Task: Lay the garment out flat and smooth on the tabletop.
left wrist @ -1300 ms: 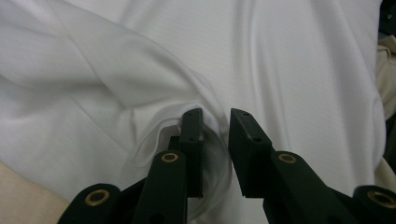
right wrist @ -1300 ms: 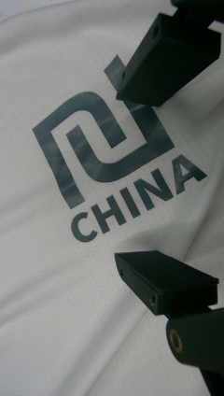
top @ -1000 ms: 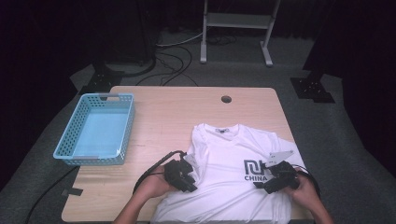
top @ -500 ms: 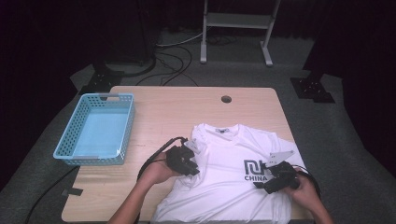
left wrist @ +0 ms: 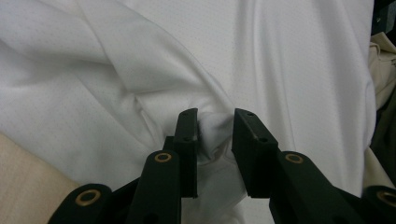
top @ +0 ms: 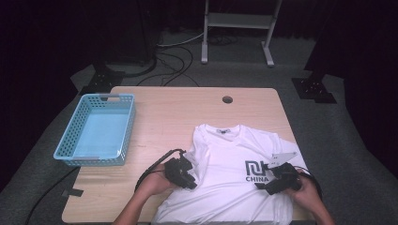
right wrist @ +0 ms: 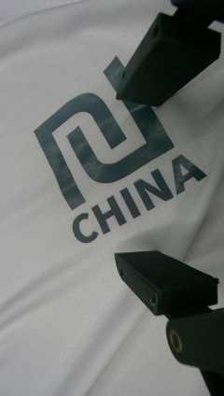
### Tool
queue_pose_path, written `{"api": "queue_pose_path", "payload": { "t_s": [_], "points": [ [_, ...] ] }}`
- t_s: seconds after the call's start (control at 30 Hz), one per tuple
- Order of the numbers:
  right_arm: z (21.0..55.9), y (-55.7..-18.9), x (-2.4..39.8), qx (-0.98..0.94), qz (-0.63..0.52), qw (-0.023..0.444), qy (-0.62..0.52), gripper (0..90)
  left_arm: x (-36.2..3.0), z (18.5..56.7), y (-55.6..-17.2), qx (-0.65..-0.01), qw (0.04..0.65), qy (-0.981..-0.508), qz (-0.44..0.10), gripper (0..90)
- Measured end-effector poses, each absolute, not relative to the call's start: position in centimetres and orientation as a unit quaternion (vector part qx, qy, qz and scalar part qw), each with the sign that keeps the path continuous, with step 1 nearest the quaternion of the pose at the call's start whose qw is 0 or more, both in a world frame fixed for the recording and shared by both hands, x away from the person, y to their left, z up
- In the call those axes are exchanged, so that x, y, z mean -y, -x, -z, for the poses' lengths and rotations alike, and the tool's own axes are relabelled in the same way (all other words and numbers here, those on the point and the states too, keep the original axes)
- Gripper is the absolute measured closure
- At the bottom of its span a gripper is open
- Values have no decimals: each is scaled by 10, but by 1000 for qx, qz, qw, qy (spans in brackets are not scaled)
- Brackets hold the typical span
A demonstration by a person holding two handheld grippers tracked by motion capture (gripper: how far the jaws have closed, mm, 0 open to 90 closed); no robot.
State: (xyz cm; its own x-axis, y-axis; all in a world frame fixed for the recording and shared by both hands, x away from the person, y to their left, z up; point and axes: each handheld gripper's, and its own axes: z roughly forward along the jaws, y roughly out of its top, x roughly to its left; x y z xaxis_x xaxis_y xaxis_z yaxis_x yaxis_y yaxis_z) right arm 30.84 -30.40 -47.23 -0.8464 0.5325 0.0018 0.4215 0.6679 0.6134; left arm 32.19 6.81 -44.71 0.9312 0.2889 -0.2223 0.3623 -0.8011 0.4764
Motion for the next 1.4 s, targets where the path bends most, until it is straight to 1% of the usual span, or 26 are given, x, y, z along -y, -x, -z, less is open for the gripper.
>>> {"api": "queue_pose_path", "payload": {
  "t_s": [0.13,0.2,0.3,0.33,0.5,0.7,0.83,0.9,0.97,1.07,1.1,1.23,1.3,1.4],
  "points": [
    [472,-308,304,-909,-311,89,-263,177,-70,441,-319,-174,264,-947,61,619],
    [472,-308,304,-909,-311,89,-263,177,-71,435,-320,-174,271,-946,49,597],
    [472,-308,304,-909,-310,89,-263,177,-73,424,-326,-174,279,-944,30,596],
    [472,-308,304,-909,-310,89,-263,177,-74,420,-329,-175,282,-943,25,604],
    [472,-308,304,-909,-311,89,-263,177,-71,411,-338,-167,290,-942,14,699],
    [472,-308,304,-909,-311,89,-263,177,-58,427,-345,-150,256,-954,36,769],
    [472,-308,304,-909,-312,89,-263,177,-54,442,-346,-146,243,-958,46,778],
    [472,-308,304,-908,-313,89,-262,177,-53,447,-346,-145,238,-959,45,753],
    [473,-308,304,-908,-314,89,-262,177,-53,448,-346,-139,248,-958,45,722],
    [473,-308,305,-908,-315,90,-262,177,-53,449,-345,-130,248,-959,36,720],
    [473,-308,305,-908,-316,90,-262,177,-53,449,-344,-126,246,-960,32,735],
    [473,-308,305,-907,-317,91,-262,176,-54,448,-343,-122,241,-963,19,863],
    [473,-307,305,-906,-318,91,-263,176,-54,448,-343,-118,237,-964,17,887],
    [473,-307,305,-906,-319,91,-263,176,-53,445,-342,-112,232,-966,8,897]
  ]
}}
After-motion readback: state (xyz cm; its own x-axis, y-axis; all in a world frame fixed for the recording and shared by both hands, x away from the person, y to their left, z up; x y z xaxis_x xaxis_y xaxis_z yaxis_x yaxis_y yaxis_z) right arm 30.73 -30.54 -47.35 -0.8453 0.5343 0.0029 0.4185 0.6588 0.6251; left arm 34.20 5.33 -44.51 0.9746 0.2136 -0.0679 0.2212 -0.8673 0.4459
